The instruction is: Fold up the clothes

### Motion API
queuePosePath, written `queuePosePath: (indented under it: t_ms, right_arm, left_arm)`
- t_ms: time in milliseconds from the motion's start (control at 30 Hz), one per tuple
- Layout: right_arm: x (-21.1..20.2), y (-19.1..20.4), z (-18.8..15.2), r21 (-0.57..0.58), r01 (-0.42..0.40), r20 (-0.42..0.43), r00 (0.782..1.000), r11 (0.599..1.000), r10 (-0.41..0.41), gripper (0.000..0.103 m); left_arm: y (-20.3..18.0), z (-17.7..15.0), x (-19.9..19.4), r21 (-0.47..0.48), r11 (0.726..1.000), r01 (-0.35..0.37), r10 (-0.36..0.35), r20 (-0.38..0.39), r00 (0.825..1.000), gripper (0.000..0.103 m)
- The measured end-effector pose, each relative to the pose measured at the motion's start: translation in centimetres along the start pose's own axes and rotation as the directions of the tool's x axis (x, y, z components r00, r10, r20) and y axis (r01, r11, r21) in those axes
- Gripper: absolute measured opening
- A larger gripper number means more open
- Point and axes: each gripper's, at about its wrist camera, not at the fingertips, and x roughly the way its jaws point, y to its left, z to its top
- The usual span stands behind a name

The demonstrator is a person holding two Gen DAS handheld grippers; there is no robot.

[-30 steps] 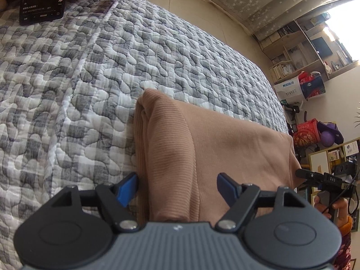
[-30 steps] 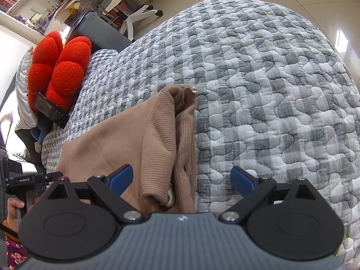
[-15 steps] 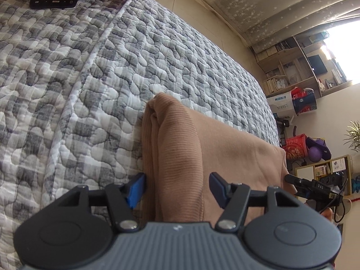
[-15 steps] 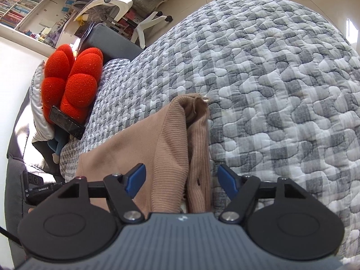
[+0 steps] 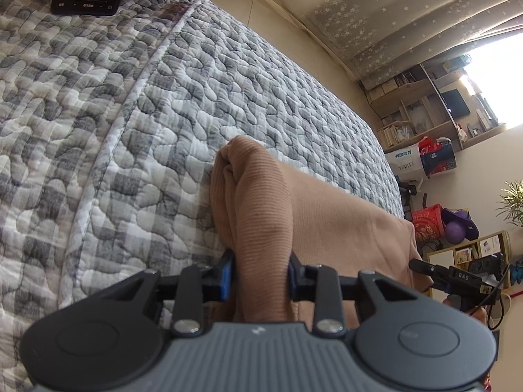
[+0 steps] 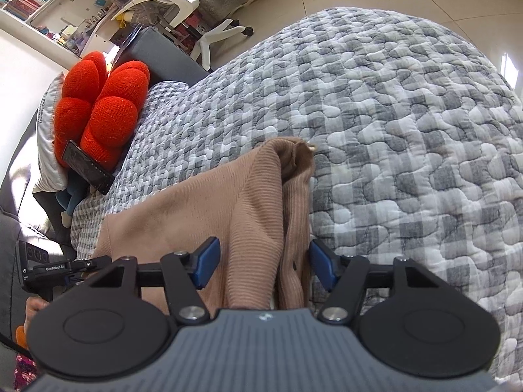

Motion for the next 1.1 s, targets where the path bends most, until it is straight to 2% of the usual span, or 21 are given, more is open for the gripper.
queuePosePath:
  t_ms: [133, 167, 233, 367, 500, 600, 667, 800, 833, 900, 967, 1100]
  right_arm:
    - [-0.6, 0.6, 0.1, -0.038, -0.006, 0.027, 1.000, 0.999, 0.007, 0.064]
    - [-0.7, 0.7, 0.1, -0.045, -0.006, 0.029, 1.000, 0.999, 0.008, 0.064]
    - [-0.6, 0.8, 0.1, -0.049, -0.002, 0.029, 1.000, 0.999, 0.003, 0.064]
    - [-0.3, 0.8, 0.1, -0.031, -0.006, 0.035, 0.999, 1.000, 0.007, 0.064]
    - [-0.3, 1.2, -0.1, -0.056, -0.013, 0.043, 0.999, 0.998, 0.016, 0.065]
    - [0.3, 0.5, -0.2, -0.042, -0.007, 0.019, 1.000, 0.999, 0.008, 0.065]
    - [0.8, 0.0, -0.4, -0.024, 0.002, 0.003, 1.000, 1.000, -0.002, 0.065]
    - [1.3, -0.1, -1.2, -0.027, 0.000, 0.025, 1.000, 1.000, 0.000, 0.065]
    - [1.4, 0.1, -1.3, -0.030, 0.007, 0.033, 0.999, 1.000, -0.006, 0.065]
    - [1.4, 0.6, -1.6, -0.039, 0.023, 0.048, 0.999, 0.999, -0.021, 0.065]
    - [1.6, 1.2, -1.8, -0.065, 0.051, 0.051, 0.998, 0.997, -0.048, 0.065]
    - [1.9, 2.1, -1.9, -0.107, 0.104, 0.055, 0.994, 0.989, -0.098, 0.065]
  left_arm:
    - [-0.1, -0.1, 0.3, 0.004, 1.000, 0.018, -0.018, -0.015, 1.000, 0.047]
    - [-0.2, -0.1, 0.3, 0.002, 1.000, 0.019, -0.019, -0.014, 1.000, 0.048]
    - [-0.3, -0.2, 0.5, 0.000, 1.000, 0.018, -0.018, -0.011, 1.000, 0.047]
    - [-0.6, -0.7, 0.6, -0.003, 1.000, 0.000, 0.000, 0.014, 1.000, 0.034]
    - [-0.4, -1.4, 0.6, -0.018, 1.000, 0.014, -0.013, 0.048, 0.999, 0.032]
    - [-0.1, -1.8, 0.4, -0.025, 0.999, 0.034, -0.032, 0.073, 0.997, 0.037]
    - [0.2, -2.0, 0.5, -0.032, 0.997, 0.069, -0.066, 0.083, 0.994, 0.048]
    - [0.7, -2.5, 0.9, -0.097, 0.988, 0.124, -0.111, 0.121, 0.986, 0.053]
    - [0.5, -2.7, 0.9, -0.091, 0.989, 0.118, -0.106, 0.132, 0.986, 0.050]
    - [0.0, -3.1, 0.9, -0.065, 0.995, 0.073, -0.062, 0.148, 0.987, 0.034]
    - [-0.3, -3.5, 0.9, -0.054, 0.997, 0.047, -0.037, 0.166, 0.985, 0.032]
    - [-0.5, -3.9, 0.7, -0.075, 0.996, 0.045, -0.030, 0.199, 0.980, 0.028]
